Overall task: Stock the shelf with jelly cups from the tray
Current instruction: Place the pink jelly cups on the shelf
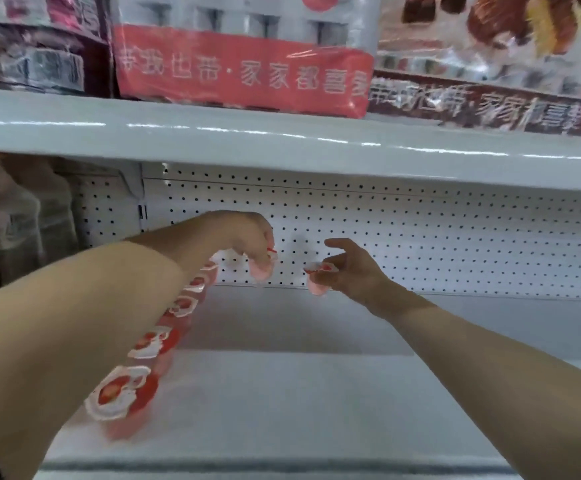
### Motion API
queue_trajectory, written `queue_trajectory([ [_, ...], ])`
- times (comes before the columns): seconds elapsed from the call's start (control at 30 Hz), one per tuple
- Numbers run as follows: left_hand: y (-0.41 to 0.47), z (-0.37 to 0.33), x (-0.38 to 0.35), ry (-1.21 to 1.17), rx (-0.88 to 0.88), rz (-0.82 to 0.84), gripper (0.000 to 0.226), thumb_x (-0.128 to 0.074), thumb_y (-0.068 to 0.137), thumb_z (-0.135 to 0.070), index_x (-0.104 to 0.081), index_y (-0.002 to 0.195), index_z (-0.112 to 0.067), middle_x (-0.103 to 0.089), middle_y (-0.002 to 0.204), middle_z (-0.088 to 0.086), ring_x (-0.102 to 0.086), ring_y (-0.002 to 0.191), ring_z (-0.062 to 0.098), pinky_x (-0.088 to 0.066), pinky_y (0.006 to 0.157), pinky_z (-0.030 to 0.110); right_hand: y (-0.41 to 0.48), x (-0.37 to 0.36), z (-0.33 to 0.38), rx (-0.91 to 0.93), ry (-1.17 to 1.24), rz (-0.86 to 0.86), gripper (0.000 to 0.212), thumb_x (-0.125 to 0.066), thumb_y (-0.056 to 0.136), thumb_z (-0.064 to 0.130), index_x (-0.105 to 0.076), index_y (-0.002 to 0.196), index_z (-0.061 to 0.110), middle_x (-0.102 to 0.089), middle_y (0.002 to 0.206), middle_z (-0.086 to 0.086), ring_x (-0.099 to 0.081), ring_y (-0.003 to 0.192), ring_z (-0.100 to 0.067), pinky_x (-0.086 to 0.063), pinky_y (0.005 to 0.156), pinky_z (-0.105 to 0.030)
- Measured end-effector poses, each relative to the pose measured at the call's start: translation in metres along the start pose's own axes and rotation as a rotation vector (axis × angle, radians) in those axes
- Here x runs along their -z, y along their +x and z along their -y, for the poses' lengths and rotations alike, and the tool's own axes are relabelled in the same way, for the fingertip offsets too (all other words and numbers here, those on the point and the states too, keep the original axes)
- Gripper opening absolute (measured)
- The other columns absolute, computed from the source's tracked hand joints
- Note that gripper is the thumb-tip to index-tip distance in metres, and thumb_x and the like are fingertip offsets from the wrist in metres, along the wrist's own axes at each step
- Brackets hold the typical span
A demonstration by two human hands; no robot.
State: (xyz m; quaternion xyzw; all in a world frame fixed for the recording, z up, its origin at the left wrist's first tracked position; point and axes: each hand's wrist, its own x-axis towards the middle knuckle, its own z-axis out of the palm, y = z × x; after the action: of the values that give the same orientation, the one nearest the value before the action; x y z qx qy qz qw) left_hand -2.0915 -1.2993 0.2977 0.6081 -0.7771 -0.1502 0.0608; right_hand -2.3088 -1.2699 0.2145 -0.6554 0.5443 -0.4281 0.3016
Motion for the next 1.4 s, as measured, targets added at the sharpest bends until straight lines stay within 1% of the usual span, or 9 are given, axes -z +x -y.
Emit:
queue_trajectory([
  [0.17,0.034,0.022,-0.008,0.108,0.014,0.074,0.063,-0.079,0.081,-0.033,-0.055,0.131,-0.003,-0.061,0.127,0.007,-0.06,0.113,0.025,-0.051,0.095,0.032,0.037,-0.031,-0.004,-0.035,-0.019,0.043,0.068,-0.085,0.074,0.016,-0.049,0.13,0.028,-0.064,0.112,-0.003,-0.062,0.104,-0.018,-0.051,0.091,-0.029],
  [0.3,0.06,0.042,-0.016,0.228,0.0,0.097,0.037,-0.077,0.082,-0.033,-0.064,0.104,-0.006,-0.058,0.091,-0.001,-0.051,0.072,0.015,-0.044,0.063,0.023,0.057,-0.048,-0.008,-0.025,-0.131,0.09,0.078,-0.083,0.076,0.022,-0.04,0.141,0.022,-0.063,0.116,-0.004,-0.065,0.095,-0.016,-0.056,0.081,-0.026],
  [0.43,0.071,0.055,-0.019,0.265,-0.017,0.081,0.035,-0.078,0.078,-0.042,-0.06,0.075,-0.012,-0.041,0.061,-0.003,-0.033,0.051,0.012,-0.027,0.047,0.019,0.07,-0.054,-0.013,-0.05,-0.149,0.093,0.065,-0.08,0.079,0.007,-0.048,0.134,0.02,-0.059,0.124,-0.009,-0.058,0.084,-0.006,-0.047,0.056,-0.006],
  [0.57,0.077,0.065,-0.018,0.235,-0.02,0.061,0.043,-0.082,0.075,-0.035,-0.048,0.057,-0.014,-0.036,0.05,-0.003,-0.028,0.044,0.013,-0.023,0.046,0.021,0.077,-0.064,-0.012,-0.047,-0.127,0.046,0.073,-0.086,0.073,0.025,-0.048,0.134,0.031,-0.058,0.124,0.002,-0.061,0.106,-0.014,-0.053,0.074,-0.019],
  [0.67,0.079,0.068,-0.02,0.246,-0.003,0.054,0.037,-0.08,0.076,-0.043,-0.062,0.073,-0.01,-0.049,0.061,-0.002,-0.042,0.055,0.014,-0.031,0.05,0.022,0.078,-0.067,-0.012,-0.041,-0.121,0.03,0.071,-0.087,0.072,0.027,-0.049,0.132,0.028,-0.058,0.121,0.003,-0.059,0.104,-0.012,-0.048,0.071,-0.015],
  [0.77,0.077,0.068,-0.022,0.246,-0.001,0.053,0.046,-0.073,0.08,-0.049,-0.068,0.096,-0.006,-0.054,0.08,0.002,-0.047,0.071,0.017,-0.033,0.053,0.022,0.078,-0.07,-0.011,-0.046,-0.13,0.023,0.07,-0.087,0.072,0.028,-0.05,0.13,0.024,-0.059,0.116,0.003,-0.059,0.1,-0.013,-0.054,0.091,-0.032],
  [0.93,0.076,0.068,-0.026,0.224,0.039,-0.001,0.041,-0.076,0.08,-0.045,-0.06,0.075,-0.007,-0.042,0.055,-0.002,-0.037,0.051,0.015,-0.029,0.049,0.023,0.075,-0.073,-0.007,-0.036,-0.155,0.017,0.067,-0.084,0.075,0.031,-0.049,0.131,0.025,-0.058,0.118,0.005,-0.059,0.103,-0.013,-0.054,0.09,-0.032],
  [1.07,0.073,0.071,-0.028,0.206,0.058,-0.01,0.052,-0.079,0.073,-0.051,-0.063,0.079,-0.001,-0.051,0.061,0.004,-0.047,0.061,0.021,-0.034,0.054,0.026,0.073,-0.073,-0.006,-0.002,-0.219,0.022,0.067,-0.08,0.079,0.032,-0.046,0.136,0.024,-0.057,0.124,0.005,-0.057,0.108,-0.014,-0.052,0.091,-0.031],
  [1.4,0.043,0.042,-0.03,0.162,0.063,-0.175,0.054,-0.074,0.083,-0.03,-0.054,0.126,-0.002,-0.06,0.122,0.01,-0.06,0.105,0.025,-0.05,0.085,0.032,0.052,-0.033,-0.004,0.087,-0.584,-0.068,0.075,-0.08,0.077,0.04,-0.043,0.14,0.023,-0.052,0.131,-0.002,-0.055,0.113,-0.019,-0.045,0.088,-0.029],
])
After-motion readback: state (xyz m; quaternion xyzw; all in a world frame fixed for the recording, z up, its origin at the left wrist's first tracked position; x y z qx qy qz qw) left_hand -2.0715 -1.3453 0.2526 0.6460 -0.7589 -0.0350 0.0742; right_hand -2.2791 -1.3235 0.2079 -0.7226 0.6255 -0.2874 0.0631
